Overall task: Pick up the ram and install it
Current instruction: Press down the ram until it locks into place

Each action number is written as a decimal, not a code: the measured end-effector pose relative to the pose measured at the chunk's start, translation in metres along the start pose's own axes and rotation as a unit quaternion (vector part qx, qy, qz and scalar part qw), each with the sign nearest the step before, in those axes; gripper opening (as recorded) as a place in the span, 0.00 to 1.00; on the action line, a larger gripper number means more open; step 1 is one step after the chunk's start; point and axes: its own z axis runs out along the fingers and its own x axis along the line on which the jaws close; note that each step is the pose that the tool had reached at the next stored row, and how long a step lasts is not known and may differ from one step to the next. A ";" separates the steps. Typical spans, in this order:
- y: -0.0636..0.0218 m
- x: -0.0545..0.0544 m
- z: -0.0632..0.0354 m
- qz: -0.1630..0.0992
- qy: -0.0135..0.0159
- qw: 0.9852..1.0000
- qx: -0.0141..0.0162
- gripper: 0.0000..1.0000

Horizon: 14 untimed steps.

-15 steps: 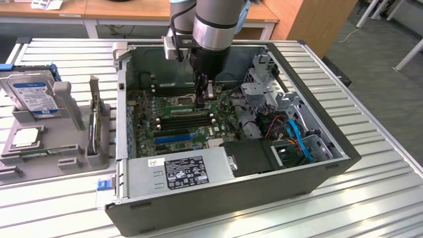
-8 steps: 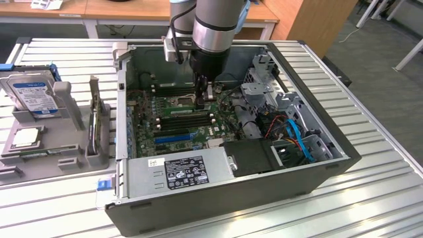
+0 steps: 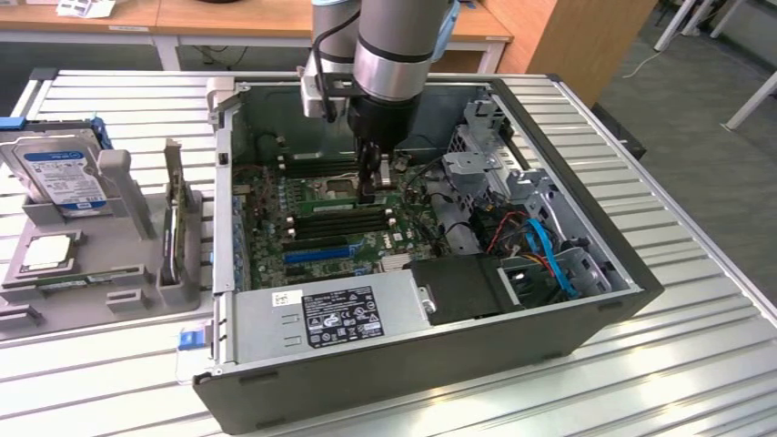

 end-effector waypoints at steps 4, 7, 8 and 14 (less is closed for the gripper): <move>-0.0001 0.000 0.0028 0.000 0.000 1.000 0.000 0.12; -0.0001 0.000 0.0050 0.000 0.000 1.000 0.000 0.12; -0.0001 0.000 0.0057 0.000 0.000 1.000 0.000 0.12; -0.0001 0.000 0.0100 0.000 0.000 1.000 0.000 0.12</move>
